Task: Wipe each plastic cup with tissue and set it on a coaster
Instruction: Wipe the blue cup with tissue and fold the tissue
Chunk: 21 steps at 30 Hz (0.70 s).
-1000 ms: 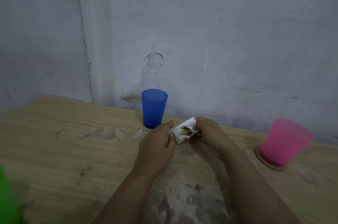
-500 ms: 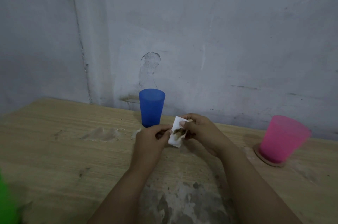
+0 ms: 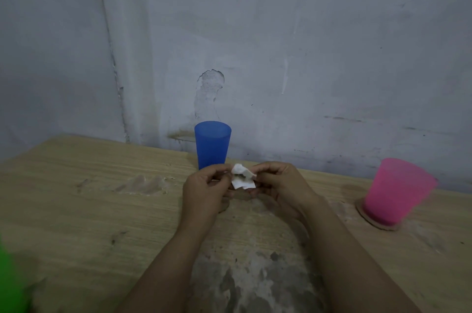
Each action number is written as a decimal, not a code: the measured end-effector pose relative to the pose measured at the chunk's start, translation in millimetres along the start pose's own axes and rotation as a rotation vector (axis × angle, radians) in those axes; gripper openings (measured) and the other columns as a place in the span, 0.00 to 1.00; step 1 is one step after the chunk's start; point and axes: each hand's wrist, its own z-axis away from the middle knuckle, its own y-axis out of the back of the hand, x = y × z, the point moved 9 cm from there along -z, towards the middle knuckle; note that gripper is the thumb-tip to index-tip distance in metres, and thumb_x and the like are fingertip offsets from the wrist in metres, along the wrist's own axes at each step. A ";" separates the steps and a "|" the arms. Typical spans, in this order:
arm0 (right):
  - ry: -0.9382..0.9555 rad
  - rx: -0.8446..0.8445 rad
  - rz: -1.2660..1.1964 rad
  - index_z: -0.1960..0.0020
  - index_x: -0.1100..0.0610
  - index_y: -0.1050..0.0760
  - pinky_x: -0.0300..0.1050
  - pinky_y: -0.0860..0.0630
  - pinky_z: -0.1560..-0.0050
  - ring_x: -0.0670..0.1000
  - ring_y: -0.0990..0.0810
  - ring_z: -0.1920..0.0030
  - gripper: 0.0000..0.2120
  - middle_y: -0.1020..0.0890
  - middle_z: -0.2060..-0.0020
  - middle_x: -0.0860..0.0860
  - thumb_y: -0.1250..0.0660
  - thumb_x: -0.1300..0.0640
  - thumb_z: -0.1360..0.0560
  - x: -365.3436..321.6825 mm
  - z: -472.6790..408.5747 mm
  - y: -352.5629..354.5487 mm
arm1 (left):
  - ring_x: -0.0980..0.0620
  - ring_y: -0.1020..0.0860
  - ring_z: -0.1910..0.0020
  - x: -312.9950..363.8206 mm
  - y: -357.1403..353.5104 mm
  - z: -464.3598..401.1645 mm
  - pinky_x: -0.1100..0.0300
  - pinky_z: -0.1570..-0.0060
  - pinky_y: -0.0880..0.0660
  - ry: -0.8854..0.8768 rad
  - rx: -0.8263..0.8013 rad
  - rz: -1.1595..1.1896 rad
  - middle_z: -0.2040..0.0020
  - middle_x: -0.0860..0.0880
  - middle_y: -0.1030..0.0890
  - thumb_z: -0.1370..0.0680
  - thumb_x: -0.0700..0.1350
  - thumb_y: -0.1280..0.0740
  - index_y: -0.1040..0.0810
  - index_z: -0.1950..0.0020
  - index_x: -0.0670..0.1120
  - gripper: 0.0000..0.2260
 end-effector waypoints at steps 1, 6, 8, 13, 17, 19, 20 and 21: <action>0.000 0.000 -0.001 0.62 0.61 0.17 0.42 0.19 0.63 0.55 0.17 0.63 0.14 0.15 0.63 0.58 0.37 0.72 0.27 0.4 -0.5 0.5 | 0.57 0.18 0.64 1.2 -0.6 0.4 0.70 0.68 0.25 -0.006 -0.008 0.001 0.59 0.50 0.16 0.25 0.36 0.32 0.17 0.53 0.48 0.08; -0.037 0.008 -0.020 0.61 0.63 0.19 0.42 0.19 0.62 0.55 0.17 0.63 0.12 0.17 0.60 0.61 0.38 0.72 0.27 4.8 -1.4 2.4 | 0.62 0.19 0.62 6.3 -2.1 2.3 0.73 0.67 0.26 -0.031 -0.022 -0.051 0.58 0.52 0.17 0.25 0.35 0.33 0.17 0.55 0.46 0.08; -0.042 0.008 -0.009 0.60 0.62 0.19 0.44 0.18 0.61 0.56 0.18 0.61 0.11 0.17 0.59 0.62 0.38 0.72 0.27 6.1 -1.6 3.6 | 0.66 0.21 0.62 10.2 -3.4 3.7 0.75 0.67 0.28 -0.055 -0.034 -0.093 0.60 0.55 0.18 0.25 0.35 0.34 0.18 0.55 0.47 0.08; -0.042 0.029 0.003 0.57 0.64 0.19 0.44 0.19 0.59 0.55 0.19 0.60 0.10 0.18 0.59 0.62 0.40 0.69 0.25 7.0 -1.0 8.4 | 0.63 0.20 0.60 9.7 -6.0 5.2 0.75 0.67 0.27 -0.049 -0.054 -0.110 0.59 0.55 0.17 0.25 0.42 0.30 0.17 0.51 0.46 0.05; -0.038 -0.005 -0.077 0.51 0.63 0.24 0.43 0.19 0.58 0.53 0.18 0.61 0.05 0.18 0.58 0.60 0.33 0.66 0.28 7.7 -2.5 1.7 | 0.67 0.21 0.63 9.0 -6.6 5.2 0.75 0.69 0.28 -0.042 -0.057 -0.103 0.60 0.56 0.18 0.28 0.40 0.27 0.17 0.52 0.46 0.06; -0.066 -0.036 -0.083 0.49 0.62 0.24 0.46 0.19 0.54 0.55 0.17 0.58 0.11 0.17 0.56 0.60 0.31 0.68 0.31 11.9 -3.9 -1.5 | 0.66 0.20 0.62 9.0 -4.5 4.1 0.75 0.68 0.27 -0.047 -0.036 -0.105 0.59 0.55 0.17 0.28 0.39 0.27 0.18 0.52 0.46 0.06; -0.082 -0.061 -0.064 0.47 0.63 0.23 0.47 0.19 0.52 0.56 0.17 0.56 0.13 0.16 0.54 0.61 0.30 0.68 0.32 13.7 -3.2 -4.4 | 0.66 0.20 0.62 9.1 -3.5 3.8 0.75 0.67 0.27 -0.051 -0.027 -0.097 0.59 0.54 0.17 0.28 0.39 0.27 0.18 0.52 0.46 0.07; -0.091 -0.081 -0.038 0.47 0.64 0.22 0.47 0.19 0.51 0.57 0.17 0.54 0.13 0.16 0.53 0.61 0.30 0.68 0.32 15.1 -2.8 -6.4 | 0.65 0.20 0.62 9.4 -2.9 3.5 0.74 0.66 0.27 -0.056 -0.022 -0.091 0.59 0.54 0.17 0.29 0.38 0.27 0.18 0.52 0.47 0.07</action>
